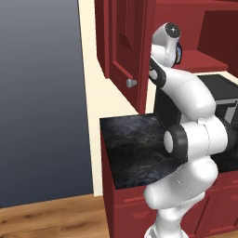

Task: Take 2 condiments from the cabinet and move them on the counter near the stove.Make sure the condiments are lined up with each other, next to each other.

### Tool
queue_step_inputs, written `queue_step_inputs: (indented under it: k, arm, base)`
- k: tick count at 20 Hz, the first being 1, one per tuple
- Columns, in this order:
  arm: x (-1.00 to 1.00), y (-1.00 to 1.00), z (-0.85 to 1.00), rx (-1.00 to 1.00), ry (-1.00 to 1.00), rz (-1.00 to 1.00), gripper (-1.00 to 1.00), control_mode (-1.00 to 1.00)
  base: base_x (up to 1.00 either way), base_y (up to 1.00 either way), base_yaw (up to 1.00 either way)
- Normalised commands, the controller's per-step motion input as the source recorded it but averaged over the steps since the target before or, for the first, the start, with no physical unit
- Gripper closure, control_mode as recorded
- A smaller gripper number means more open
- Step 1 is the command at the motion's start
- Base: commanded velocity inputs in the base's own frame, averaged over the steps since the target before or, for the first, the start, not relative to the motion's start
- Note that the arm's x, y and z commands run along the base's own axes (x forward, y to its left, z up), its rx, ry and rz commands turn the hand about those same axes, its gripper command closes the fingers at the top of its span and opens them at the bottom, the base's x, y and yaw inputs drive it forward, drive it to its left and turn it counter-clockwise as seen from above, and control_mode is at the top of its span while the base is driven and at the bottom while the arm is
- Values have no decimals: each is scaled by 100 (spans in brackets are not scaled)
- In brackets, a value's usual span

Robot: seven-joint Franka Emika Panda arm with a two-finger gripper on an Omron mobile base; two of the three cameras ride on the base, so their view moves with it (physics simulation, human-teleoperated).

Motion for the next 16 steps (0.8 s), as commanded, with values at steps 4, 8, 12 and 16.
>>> queue_step_inputs:
  k: [4,8,12,16]
  arm:
    - [-91,-3,0,0,-12,2,100,-100]
    - [-99,-13,5,0,-3,7,100,-100]
    - [-100,-13,0,-4,0,11,100,-100]
    - [-100,-3,0,-7,0,12,100,-100]
  base:
    - [0,0,0]
    - [0,0,0]
    - [0,0,0]
    - [0,0,0]
